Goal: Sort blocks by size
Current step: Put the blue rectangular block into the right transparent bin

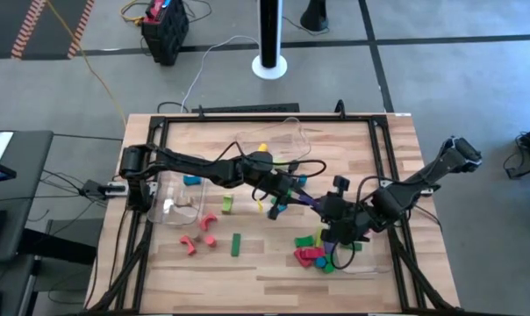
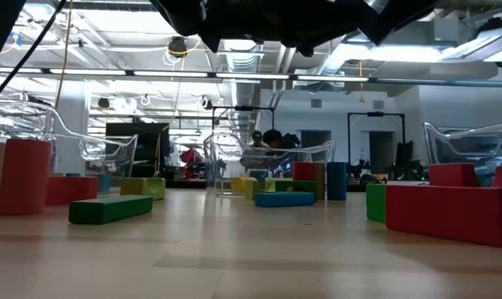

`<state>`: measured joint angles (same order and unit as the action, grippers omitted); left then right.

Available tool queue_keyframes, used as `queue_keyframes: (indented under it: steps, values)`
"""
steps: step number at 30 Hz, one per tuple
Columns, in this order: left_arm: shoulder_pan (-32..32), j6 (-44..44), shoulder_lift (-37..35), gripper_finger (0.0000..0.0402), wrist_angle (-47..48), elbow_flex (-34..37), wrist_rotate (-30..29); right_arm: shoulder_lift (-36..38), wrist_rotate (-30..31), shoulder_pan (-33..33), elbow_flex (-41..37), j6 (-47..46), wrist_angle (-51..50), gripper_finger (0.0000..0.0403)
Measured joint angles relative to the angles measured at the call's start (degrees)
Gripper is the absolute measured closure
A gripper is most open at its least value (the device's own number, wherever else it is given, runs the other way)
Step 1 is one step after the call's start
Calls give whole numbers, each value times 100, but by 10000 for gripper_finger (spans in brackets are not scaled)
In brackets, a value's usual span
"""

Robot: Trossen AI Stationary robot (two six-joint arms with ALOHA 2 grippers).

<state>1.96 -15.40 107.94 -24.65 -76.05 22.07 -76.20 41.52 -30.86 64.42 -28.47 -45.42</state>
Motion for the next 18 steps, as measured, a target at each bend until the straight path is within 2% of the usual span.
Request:
queue_keyframes:
  steps: [4, 18]
  values:
    - [0, -58, 0, 336, 70, 2, -14, 2, 0, 27, 0, -21, -10, 307]
    - [0, -85, -2, 331, 141, 2, -8, 2, -2, 27, 0, -70, -134, 306]
